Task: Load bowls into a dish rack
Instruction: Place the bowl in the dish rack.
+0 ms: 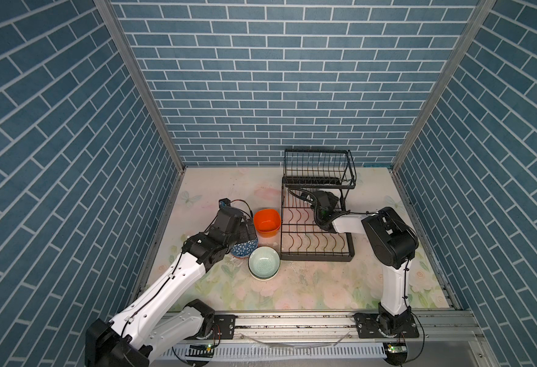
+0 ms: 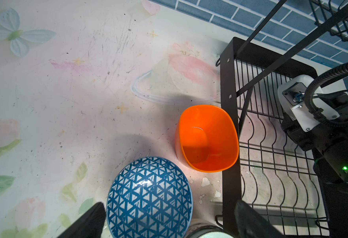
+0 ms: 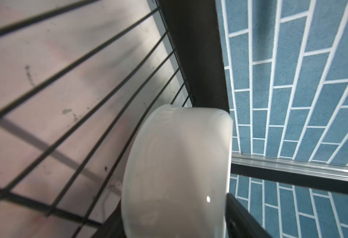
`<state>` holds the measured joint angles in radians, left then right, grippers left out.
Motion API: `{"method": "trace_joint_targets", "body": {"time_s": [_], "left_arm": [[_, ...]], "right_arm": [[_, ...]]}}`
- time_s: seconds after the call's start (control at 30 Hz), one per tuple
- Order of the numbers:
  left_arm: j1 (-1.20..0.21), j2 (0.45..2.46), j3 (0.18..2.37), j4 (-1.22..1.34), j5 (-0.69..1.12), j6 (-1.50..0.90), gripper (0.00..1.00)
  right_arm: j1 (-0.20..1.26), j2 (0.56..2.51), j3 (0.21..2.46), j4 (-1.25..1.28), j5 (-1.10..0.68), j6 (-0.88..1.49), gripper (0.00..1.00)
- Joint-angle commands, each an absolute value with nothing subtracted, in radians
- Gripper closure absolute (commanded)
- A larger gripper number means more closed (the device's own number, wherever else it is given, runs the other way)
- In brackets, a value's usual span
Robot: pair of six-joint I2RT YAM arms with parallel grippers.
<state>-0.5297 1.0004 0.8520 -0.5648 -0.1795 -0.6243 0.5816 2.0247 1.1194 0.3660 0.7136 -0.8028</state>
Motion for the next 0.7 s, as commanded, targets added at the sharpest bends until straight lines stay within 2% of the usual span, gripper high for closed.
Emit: {"method": "trace_joint_targets", "body": {"time_s": [0.0,0.67], "left_arm": [[-0.525,0.991,0.836,-0.583,-0.189,-0.629,0.00],[-0.524,0.996,0.847,-0.591,-0.195,-0.626,0.01]], "right_arm": [[0.575,2.017,1.109,0.338,0.708,-0.743,0.25],[0.592,1.942,1.132,0.264,0.612,-0.572,0.17]]}}
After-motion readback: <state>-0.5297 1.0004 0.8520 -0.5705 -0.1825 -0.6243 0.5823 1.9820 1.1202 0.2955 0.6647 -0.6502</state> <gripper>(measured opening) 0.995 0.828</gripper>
